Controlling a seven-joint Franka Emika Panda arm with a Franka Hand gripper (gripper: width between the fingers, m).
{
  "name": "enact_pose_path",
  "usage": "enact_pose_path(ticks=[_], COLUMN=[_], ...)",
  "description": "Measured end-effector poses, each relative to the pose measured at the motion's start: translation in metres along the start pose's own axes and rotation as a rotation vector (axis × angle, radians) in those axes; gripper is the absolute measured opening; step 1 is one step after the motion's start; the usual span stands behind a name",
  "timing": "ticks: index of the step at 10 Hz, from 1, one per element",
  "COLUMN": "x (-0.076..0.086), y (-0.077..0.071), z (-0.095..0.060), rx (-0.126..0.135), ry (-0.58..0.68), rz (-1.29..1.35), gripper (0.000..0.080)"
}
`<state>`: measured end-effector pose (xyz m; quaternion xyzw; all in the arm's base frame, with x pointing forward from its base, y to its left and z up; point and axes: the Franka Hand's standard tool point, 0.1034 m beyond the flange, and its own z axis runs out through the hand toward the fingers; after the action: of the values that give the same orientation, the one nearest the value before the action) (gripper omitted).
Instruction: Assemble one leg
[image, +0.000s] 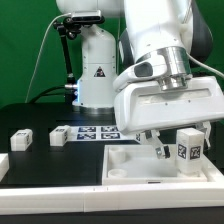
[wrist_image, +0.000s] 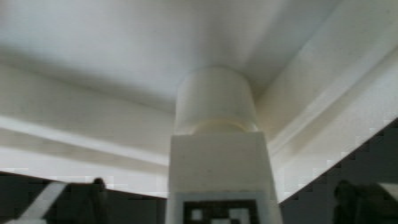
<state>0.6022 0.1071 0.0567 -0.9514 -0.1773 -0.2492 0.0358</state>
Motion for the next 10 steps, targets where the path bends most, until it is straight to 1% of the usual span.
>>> enact_pose_path(ticks=[2, 4, 6, 7, 8, 9, 10], x=[0.002, 0.013, 0.022, 0.026, 0.028, 0.025, 0.029], y=[0.0, 0.002, 0.0, -0.003, -0.001, -0.005, -0.005], z=[-0.001, -0.013, -0.019, -0.017, -0.015, -0.012, -0.011], rx=[0.001, 0.001, 0.008, 0.024, 0.025, 0.058, 0.08], ry=[-0.001, -0.004, -0.012, -0.042, -0.045, -0.125, -0.177], rz=[-0.001, -0.008, -0.014, -0.016, -0.016, -0.009, -0.01], gripper=[0.0649, 0.0649, 0.0649, 0.0649, 0.0649, 0.0649, 0.0649])
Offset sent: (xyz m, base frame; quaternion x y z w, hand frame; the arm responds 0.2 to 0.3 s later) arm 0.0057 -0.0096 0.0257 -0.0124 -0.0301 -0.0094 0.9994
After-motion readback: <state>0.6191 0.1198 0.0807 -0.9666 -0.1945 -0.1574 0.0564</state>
